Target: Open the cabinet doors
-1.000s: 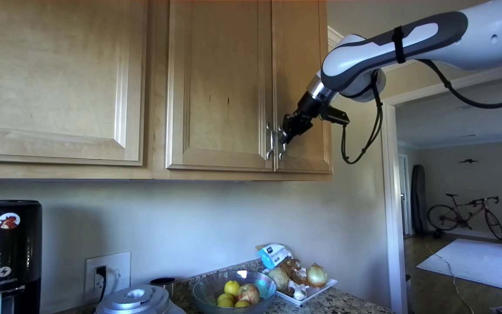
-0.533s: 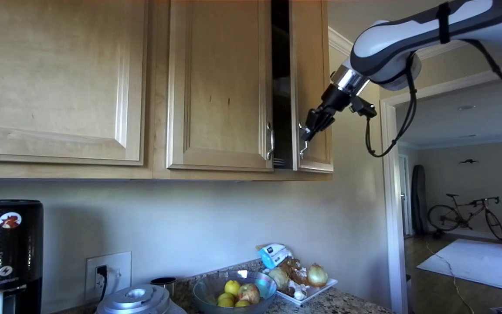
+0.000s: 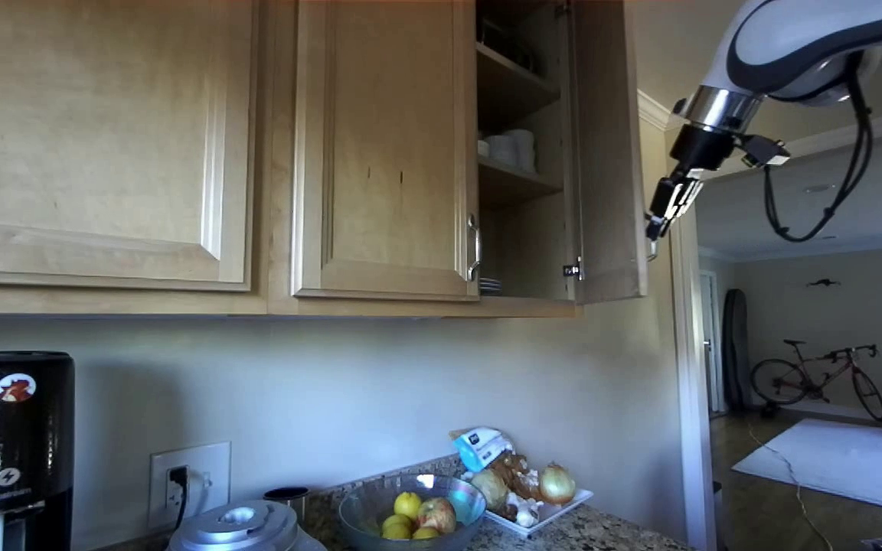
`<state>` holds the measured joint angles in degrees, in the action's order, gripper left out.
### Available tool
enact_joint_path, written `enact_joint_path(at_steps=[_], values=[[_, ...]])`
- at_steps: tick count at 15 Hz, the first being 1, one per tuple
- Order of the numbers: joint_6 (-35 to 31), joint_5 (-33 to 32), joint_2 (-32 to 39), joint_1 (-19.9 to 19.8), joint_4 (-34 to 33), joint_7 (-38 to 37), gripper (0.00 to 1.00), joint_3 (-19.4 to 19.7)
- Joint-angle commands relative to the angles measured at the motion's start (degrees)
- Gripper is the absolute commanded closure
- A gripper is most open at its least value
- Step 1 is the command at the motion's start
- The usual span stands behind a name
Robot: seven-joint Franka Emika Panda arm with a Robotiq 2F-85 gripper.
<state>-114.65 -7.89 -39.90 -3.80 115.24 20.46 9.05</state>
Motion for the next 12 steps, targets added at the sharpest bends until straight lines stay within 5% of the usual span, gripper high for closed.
enact_joint_path(at_steps=[1,6,12], values=[[3.99,-10.31,-5.63,-3.96,3.20,8.05,0.31,4.48],[1.65,-19.73,-1.75,-3.80,8.25,3.98,0.02,-0.37],[6.76,-22.11,-1.47,-2.49,12.39,5.23,0.00,-4.02]])
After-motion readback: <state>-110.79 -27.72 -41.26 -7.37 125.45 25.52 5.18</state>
